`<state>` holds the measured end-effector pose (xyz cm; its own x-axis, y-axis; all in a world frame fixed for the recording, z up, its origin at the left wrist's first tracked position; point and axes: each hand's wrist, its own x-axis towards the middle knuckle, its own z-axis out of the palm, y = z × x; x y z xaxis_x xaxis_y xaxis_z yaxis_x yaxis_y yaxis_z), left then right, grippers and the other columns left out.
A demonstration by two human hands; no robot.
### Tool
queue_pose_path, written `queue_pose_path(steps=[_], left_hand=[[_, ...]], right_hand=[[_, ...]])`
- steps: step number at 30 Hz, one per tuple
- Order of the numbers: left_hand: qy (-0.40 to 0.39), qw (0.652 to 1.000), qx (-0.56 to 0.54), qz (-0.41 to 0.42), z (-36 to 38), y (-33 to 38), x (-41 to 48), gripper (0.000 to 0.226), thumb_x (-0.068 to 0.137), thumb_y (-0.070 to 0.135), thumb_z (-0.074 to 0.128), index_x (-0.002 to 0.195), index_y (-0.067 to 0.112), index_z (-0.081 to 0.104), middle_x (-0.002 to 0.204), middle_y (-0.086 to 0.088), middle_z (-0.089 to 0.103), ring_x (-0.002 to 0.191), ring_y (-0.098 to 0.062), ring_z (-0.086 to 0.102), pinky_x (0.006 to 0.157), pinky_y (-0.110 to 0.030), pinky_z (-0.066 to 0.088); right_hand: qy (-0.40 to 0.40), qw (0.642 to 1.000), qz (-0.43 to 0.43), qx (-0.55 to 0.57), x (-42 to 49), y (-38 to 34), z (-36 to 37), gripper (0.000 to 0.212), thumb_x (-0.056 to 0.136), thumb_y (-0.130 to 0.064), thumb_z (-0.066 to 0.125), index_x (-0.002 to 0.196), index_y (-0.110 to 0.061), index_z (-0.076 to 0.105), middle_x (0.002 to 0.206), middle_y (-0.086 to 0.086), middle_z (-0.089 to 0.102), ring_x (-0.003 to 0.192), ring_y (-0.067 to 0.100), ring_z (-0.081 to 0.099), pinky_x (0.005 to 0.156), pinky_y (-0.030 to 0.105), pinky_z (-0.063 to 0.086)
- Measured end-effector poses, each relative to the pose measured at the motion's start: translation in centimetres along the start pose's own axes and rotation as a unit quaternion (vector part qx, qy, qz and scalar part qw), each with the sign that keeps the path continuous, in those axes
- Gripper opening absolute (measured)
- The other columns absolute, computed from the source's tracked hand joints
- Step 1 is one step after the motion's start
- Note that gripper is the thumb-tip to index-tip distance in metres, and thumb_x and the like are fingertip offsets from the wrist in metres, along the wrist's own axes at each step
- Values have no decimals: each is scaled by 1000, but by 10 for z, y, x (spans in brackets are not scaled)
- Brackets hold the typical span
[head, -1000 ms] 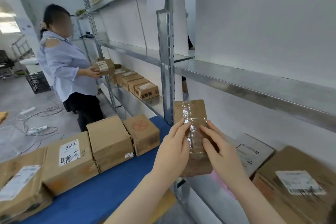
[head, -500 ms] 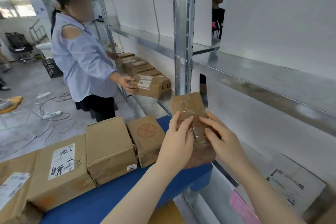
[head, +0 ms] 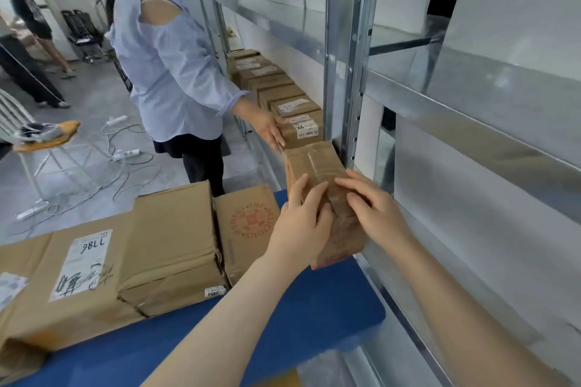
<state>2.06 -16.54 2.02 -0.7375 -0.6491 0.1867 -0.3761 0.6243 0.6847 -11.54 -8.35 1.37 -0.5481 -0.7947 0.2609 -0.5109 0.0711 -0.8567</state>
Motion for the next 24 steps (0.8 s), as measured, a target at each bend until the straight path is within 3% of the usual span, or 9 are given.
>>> queue_pose_path(steps=[3,8,12,16,19,24], left_hand=[[-3,1000,15,-3,6,-12,8,45,99,35,34,144,31,32,157,3,12,134,-30,36,102,-48,40],[-40,996,77,-33,15,-42,16,45,100,35,30,145,32,26,156,5,13,127,-31,44,100,-50,39],[-79,983,156,-47,25,-68,13,46,100,36,27,146,35,25,157,6,12,135,-28,34,111,-52,21],[-60,983,171,-41,27,-80,13,46,100,38,26,147,40,23,158,10,12,145,-22,14,116,-52,7],[-58,977,200,-54,26,-86,13,47,100,44,20,146,47,15,159,11,6,146,-22,2,116,-55,3],[-88,974,190,-84,20,-87,16,47,98,50,18,145,51,10,159,14,-1,146,-21,2,115,-58,4]], right_hand=[[-9,1000,-17,-15,12,11,6,35,95,-14,47,119,-34,63,139,-19,43,124,-11,35,91,-6,21],[-55,998,-15,-41,29,37,33,37,94,-12,46,120,-33,63,144,-17,41,123,-14,31,93,-4,18],[-76,996,4,-44,29,62,58,37,95,-12,46,122,-32,61,148,-11,38,128,-8,30,97,2,19],[-48,996,-34,-67,31,72,71,33,98,-18,44,123,-31,59,148,-10,37,124,-15,27,92,-4,19],[-45,994,-46,-87,37,73,75,32,99,-21,41,126,-29,58,149,-8,36,128,-8,31,93,0,21],[-20,993,-36,-109,33,67,71,35,101,-27,39,134,-26,51,151,-5,33,133,1,32,99,11,24]])
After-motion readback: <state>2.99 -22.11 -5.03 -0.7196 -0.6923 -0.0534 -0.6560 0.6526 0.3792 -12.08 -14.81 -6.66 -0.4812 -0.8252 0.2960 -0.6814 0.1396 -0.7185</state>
